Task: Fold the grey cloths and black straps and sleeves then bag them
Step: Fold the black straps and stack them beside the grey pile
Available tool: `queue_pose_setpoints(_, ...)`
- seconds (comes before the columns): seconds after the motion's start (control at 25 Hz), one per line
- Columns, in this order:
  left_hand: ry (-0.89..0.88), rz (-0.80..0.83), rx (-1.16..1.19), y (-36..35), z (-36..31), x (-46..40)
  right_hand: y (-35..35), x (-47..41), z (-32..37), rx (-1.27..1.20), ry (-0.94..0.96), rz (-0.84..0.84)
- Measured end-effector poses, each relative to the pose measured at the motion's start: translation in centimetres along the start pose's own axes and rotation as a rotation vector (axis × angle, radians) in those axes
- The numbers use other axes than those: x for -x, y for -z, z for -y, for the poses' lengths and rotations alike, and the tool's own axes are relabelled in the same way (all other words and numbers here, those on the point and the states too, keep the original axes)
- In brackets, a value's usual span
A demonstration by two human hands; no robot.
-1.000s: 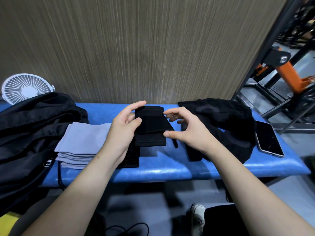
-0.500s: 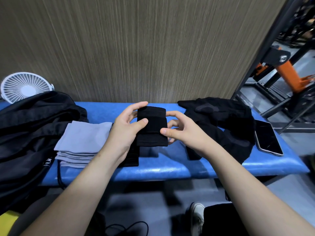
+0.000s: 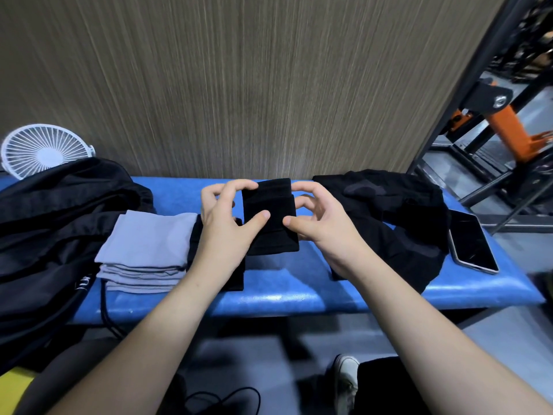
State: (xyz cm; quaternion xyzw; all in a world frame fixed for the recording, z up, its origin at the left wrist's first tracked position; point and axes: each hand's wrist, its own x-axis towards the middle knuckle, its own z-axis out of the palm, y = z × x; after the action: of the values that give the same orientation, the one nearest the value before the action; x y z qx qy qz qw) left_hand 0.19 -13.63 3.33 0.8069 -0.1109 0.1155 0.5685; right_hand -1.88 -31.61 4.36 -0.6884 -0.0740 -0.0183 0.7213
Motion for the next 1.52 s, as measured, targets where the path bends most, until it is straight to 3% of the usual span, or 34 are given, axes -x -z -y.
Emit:
queue_pose_setpoints(0.12, 0.019, 0.045, -0.009, -0.3, -0.1, 0.1, 0.0, 0.0, 0.0, 0.028, 0.015, -0.026)
queue_pose_setpoints(0.32, 0.191, 0.164, 0.363, -0.6, -0.9, 0.5, -0.4, 0.2, -0.1, 0.088, 0.053, -0.012)
queue_pose_setpoints(0.52, 0.265, 0.118, 0.420, -0.5, -0.3, 0.4, -0.5, 0.1, -0.2, 0.100, 0.049, 0.049)
queue_pose_setpoints(0.76, 0.264, 0.099, 0.526, 0.0, -0.4, 0.1, -0.1, -0.1, -0.6, 0.302, 0.034, -0.194)
queue_pose_setpoints(1.08, 0.259, 0.147, 0.556, 0.3, -0.3, 0.1, -0.3, 0.1, -0.1, 0.033, -0.059, -0.061)
queue_pose_setpoints(1.52, 0.258, 0.123, 0.383, 2.0, 0.1, -0.2, -0.4, -0.6, 0.3, -0.033, -0.121, -0.005)
